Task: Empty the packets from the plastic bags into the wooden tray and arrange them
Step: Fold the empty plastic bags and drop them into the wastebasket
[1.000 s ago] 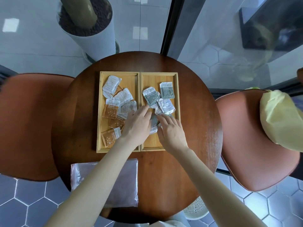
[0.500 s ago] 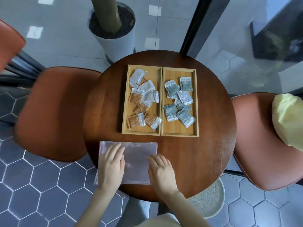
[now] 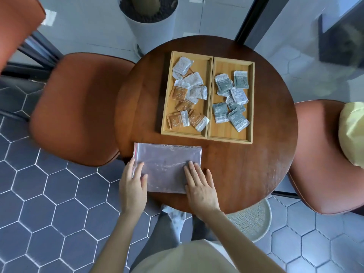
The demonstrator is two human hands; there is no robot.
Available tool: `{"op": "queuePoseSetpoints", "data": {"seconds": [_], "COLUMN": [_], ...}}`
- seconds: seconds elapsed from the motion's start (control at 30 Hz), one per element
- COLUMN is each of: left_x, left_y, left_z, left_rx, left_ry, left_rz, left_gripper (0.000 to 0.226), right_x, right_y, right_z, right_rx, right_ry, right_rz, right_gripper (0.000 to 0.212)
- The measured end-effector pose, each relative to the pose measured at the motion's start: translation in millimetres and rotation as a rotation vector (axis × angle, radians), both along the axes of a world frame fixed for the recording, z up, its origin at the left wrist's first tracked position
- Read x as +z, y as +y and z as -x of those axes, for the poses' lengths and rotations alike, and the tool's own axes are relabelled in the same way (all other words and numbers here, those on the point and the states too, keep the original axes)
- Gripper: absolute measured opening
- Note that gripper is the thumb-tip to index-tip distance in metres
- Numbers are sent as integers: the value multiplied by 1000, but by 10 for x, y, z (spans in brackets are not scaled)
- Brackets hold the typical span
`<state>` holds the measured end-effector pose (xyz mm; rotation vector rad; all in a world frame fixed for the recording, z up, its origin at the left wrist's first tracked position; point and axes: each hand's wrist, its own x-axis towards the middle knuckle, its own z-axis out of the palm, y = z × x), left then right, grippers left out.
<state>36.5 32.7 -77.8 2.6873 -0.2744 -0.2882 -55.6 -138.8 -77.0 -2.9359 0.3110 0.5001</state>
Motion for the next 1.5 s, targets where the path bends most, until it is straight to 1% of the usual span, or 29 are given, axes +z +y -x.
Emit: {"op": "queuePoseSetpoints", "data": {"seconds": [0.07, 0.17, 0.2, 0.27, 0.33, 0.4, 0.47, 0.57, 0.63, 0.7, 0.77, 0.87, 0.9, 0.93, 1.0, 1.03, 1.07, 1.1, 1.13, 1.17, 1.2, 1.23, 1.27, 1.3, 1.33, 1.4, 1.43, 1.47, 1.5], "left_x": [41, 128, 147, 183, 243, 346, 494, 731, 866, 980, 1048, 1148, 1185, 1225, 1340, 1410, 1490, 1585, 1685, 1794, 1883, 1950, 2009, 2029, 2018, 1886, 1809, 1730, 1645], "left_y": [-26, -28, -17, 15, 52, 83, 81, 14, -52, -121, -176, -250, -272, -293, -335, -356, -370, -379, -379, -381, -375, -370, -361, -352, -347, -358, -374, -389, -406], "left_z": [-52, -153, -171, -175, -159, -136, -102, 10, 123, 244, 345, 418, 415, 406, 372, 348, 309, 256, 194, 132, 65, -5, -80, -153, -219, -319, -329, -311, -259], "left_rx": [205, 548, 616, 653, 630, 598, 543, 355, 226, 103, 9, -117, -150, -182, -244, -272, -300, -322, -332, -311, -270, -227, -177, -114, -24, 269, 397, 468, 485], "left_ry": [17, 161, 221, 311, 370, 417, 400, 170, 52, -29, -92, -185, -202, -223, -258, -262, -246, -208, -128, -11, 130, 271, 418, 536, 632, 810, 902, 988, 1056], "left_rz": [126, 275, 290, 271, 274, 328, 369, 328, 360, 369, 357, 341, 346, 349, 373, 398, 438, 492, 552, 604, 646, 685, 745, 835, 953, 1161, 1204, 1213, 1200], "left_gripper": [30, 38, 36, 29, 22, 16, 16, 12, 10, 12, 15, 21, 22, 22, 21, 21, 20, 20, 19, 15, 10, 10, 11, 6, 10, 44, 60, 71, 78], "right_x": [9, 63, 85, 114, 134, 150, 217, 278, 321, 410, 531, 748, 826, 901, 1046, 1126, 1207, 1285, 1376, 1449, 1521, 1588, 1636, 1663, 1708, 1738, 1715, 1712, 1667], "right_y": [-11, -27, -29, -28, -30, -48, -57, -64, -67, -43, -13, -30, -68, -114, -213, -268, -324, -375, -415, -453, -486, -507, -528, -548, -556, -572, -586, -583, -594], "right_z": [-8, -51, -70, -97, -103, -110, -135, -157, -181, -226, -272, -314, -325, -329, -315, -302, -284, -262, -236, -199, -164, -133, -101, -65, -35, 16, 42, 62, 86], "right_rx": [9, -9, -15, -18, -11, -12, -28, -47, -124, -219, -352, -618, -670, -681, -612, -567, -522, -493, -479, -496, -509, -517, -519, -527, -536, -574, -603, -645, -678], "right_ry": [-14, -22, -15, -15, -23, -20, 8, 71, 89, 79, 18, -193, -251, -299, -338, -325, -299, -256, -225, -198, -177, -176, -174, -167, -163, -168, -172, -179, -184], "right_rz": [15, 7, -4, -14, -31, -40, -53, -197, -293, -400, -507, -631, -683, -729, -794, -821, -840, -858, -895, -971, -1043, -1101, -1172, -1236, -1305, -1425, -1465, -1505, -1539], "right_gripper": [54, 50, 52, 59, 63, 64, 64, 61, 62, 67, 73, 82, 86, 89, 89, 83, 71, 55, 37, 19, 9, 15, 15, 7, 2, 9, 12, 14, 16]}}
